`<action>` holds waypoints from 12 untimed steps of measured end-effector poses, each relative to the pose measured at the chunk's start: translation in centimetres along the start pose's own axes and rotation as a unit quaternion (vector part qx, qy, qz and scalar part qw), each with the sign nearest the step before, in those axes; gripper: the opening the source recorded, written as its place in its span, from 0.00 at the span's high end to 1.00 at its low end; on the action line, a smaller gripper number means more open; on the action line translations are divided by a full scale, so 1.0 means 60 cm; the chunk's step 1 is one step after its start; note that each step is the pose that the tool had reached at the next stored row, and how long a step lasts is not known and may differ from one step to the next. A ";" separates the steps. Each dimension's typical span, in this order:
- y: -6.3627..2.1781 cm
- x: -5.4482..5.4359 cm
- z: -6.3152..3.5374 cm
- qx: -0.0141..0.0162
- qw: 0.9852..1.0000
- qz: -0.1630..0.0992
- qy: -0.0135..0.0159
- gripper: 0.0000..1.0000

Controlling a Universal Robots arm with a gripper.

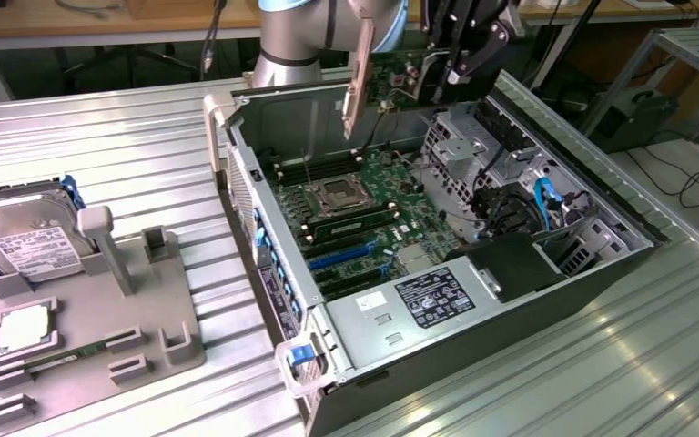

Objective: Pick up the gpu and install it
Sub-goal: 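Insert the gpu into the slot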

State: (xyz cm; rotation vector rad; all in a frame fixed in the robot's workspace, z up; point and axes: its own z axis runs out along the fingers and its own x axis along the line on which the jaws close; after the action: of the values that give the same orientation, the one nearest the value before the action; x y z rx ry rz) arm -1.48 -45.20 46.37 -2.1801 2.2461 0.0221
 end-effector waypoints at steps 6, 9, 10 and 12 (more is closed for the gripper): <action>0.000 0.000 0.020 0.000 1.000 -0.001 0.000 0.72; 0.001 0.000 0.029 0.000 1.000 -0.002 0.000 0.72; 0.001 0.000 0.032 0.000 1.000 -0.002 0.000 0.72; 0.001 0.000 0.038 0.000 1.000 -0.002 0.000 0.72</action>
State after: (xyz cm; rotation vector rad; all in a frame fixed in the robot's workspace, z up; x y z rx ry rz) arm -1.53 -45.17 44.08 -2.1842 2.2419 0.0230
